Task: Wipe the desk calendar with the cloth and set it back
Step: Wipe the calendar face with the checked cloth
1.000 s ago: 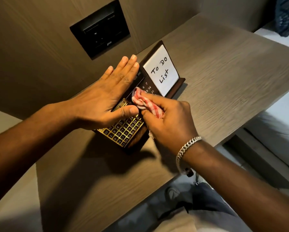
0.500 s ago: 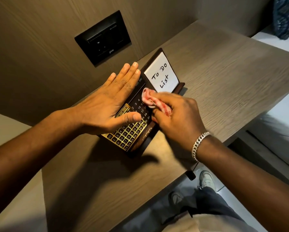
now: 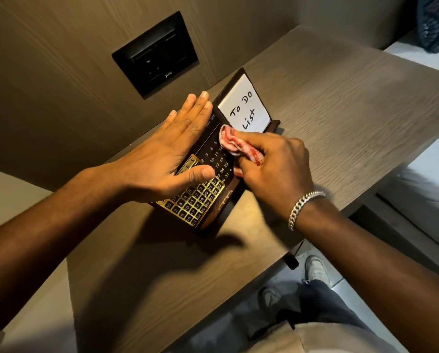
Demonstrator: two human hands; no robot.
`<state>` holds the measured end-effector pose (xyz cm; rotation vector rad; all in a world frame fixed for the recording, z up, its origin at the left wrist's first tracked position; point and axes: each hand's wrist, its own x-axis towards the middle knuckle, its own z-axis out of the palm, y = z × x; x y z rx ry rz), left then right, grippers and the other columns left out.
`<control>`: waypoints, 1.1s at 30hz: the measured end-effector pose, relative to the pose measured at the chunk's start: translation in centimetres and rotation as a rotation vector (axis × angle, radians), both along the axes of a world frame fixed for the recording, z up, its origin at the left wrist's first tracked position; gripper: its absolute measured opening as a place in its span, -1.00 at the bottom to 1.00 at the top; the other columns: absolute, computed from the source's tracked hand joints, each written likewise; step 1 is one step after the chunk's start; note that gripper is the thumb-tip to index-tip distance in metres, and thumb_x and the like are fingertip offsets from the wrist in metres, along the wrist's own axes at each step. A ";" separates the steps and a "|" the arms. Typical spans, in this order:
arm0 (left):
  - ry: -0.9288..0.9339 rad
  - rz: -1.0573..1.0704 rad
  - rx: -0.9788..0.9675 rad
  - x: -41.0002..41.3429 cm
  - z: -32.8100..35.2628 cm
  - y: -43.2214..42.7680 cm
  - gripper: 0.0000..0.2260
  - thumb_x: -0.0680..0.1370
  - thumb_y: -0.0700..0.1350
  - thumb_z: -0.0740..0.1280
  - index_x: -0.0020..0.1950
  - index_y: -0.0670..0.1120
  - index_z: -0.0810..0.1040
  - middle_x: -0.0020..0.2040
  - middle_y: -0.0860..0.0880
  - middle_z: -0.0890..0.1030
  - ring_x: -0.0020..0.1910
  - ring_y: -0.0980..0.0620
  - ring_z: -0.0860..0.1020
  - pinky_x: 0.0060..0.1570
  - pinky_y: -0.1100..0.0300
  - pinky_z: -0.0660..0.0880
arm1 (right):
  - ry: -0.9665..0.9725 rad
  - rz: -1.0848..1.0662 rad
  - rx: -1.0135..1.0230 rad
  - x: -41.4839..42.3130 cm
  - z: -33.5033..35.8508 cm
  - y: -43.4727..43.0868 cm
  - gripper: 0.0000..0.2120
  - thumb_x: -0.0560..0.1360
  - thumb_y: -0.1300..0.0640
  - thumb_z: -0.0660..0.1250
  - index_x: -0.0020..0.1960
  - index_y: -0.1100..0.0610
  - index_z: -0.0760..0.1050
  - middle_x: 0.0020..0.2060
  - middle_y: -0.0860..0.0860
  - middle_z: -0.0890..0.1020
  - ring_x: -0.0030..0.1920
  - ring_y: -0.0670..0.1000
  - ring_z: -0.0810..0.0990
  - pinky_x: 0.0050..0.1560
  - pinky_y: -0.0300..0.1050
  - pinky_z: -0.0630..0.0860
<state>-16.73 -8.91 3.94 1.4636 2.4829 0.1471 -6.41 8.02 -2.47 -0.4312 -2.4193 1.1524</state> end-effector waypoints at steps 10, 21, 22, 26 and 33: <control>0.001 -0.008 -0.005 -0.1 0.1 -0.1 -0.04 0.38 0.52 -0.12 0.55 -0.07 -0.29 0.58 -0.04 -0.32 0.53 0.11 -0.35 0.52 -0.06 -0.25 | 0.047 0.048 -0.101 0.3 -0.6 -0.2 -0.63 0.34 0.15 0.50 0.13 -0.05 0.64 -0.08 -0.07 0.75 -0.18 -0.15 0.65 -0.13 -0.53 0.47; 0.010 -0.012 -0.010 0.1 0.2 -0.1 -0.04 0.38 0.52 -0.12 0.56 -0.07 -0.28 0.58 -0.03 -0.32 0.53 0.10 -0.35 0.52 -0.08 -0.24 | 0.044 0.158 -0.076 1.0 -1.0 -0.7 -0.59 0.31 0.19 0.51 0.14 -0.02 0.64 -0.05 -0.03 0.73 -0.17 -0.14 0.63 -0.08 -0.37 0.53; 0.013 -0.009 -0.013 0.1 0.2 -0.1 -0.03 0.37 0.53 -0.13 0.56 -0.07 -0.28 0.58 -0.03 -0.32 0.53 0.10 -0.35 0.52 -0.07 -0.25 | 0.045 0.134 -0.046 0.6 -1.0 0.0 -0.59 0.32 0.19 0.51 0.15 -0.01 0.64 -0.04 -0.02 0.73 -0.16 -0.15 0.61 -0.08 -0.38 0.53; 0.018 0.003 -0.010 0.3 0.1 0.0 -0.03 0.36 0.54 -0.15 0.56 -0.06 -0.28 0.58 -0.03 -0.32 0.53 0.11 -0.36 0.51 0.01 -0.28 | 0.034 0.090 0.099 -0.2 -1.2 0.6 -0.56 0.32 0.21 0.50 0.18 0.02 0.62 -0.02 0.05 0.70 -0.08 0.02 0.65 -0.01 -0.21 0.54; 0.041 -0.007 -0.013 0.3 0.2 0.0 -0.06 0.38 0.51 -0.13 0.55 -0.05 -0.29 0.58 -0.01 -0.32 0.53 0.12 -0.36 0.50 0.03 -0.28 | 0.071 0.163 0.003 1.5 -1.7 -2.3 -0.60 0.31 0.19 0.50 0.14 0.01 0.64 -0.06 0.02 0.71 -0.12 0.01 0.66 -0.03 -0.10 0.61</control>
